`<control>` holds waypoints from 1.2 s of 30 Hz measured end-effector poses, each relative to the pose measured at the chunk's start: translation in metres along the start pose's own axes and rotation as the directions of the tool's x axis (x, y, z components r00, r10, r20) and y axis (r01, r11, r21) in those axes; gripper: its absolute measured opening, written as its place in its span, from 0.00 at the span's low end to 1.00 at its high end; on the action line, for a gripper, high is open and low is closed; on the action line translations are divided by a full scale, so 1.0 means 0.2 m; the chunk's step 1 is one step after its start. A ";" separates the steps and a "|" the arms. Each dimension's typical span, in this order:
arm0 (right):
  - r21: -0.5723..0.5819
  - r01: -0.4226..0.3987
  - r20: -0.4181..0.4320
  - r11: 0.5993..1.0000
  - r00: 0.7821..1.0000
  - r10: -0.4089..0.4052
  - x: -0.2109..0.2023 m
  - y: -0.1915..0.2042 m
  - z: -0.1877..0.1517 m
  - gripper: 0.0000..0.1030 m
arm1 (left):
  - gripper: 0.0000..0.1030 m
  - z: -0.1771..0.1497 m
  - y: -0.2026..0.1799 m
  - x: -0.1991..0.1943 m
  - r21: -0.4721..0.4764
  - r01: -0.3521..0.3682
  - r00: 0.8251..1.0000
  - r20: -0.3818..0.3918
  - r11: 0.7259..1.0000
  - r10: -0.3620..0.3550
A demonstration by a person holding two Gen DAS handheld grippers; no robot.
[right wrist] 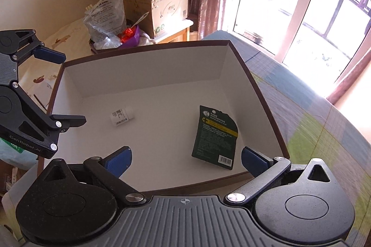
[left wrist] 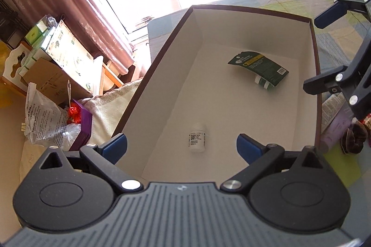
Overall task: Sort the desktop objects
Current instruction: 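Withdraw both tools from the box back toward the remaining items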
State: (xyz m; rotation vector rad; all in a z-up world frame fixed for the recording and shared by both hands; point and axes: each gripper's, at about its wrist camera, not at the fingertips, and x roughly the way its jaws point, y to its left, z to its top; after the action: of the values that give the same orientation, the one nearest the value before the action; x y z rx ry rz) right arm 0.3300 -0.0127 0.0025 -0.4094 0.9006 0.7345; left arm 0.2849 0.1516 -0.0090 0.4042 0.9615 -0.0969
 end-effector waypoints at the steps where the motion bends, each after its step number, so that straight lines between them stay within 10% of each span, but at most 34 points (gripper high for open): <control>1: -0.001 0.000 0.007 1.000 1.000 0.000 -0.02 0.01 -0.01 1.00 | 0.97 -0.01 -0.01 -0.03 -0.002 -0.002 1.000 0.007 1.000 0.002; 36: -0.031 -0.058 0.149 0.998 0.987 0.062 -0.63 0.12 -0.55 1.00 | 0.99 -0.30 -0.46 -0.62 -0.068 -0.022 0.995 0.093 0.997 0.028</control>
State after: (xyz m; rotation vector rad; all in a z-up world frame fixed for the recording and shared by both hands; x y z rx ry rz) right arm 0.2004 -0.1136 0.0433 -0.3466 0.7646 0.8221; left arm 0.1432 0.0770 0.0347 0.3475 0.8643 -0.0602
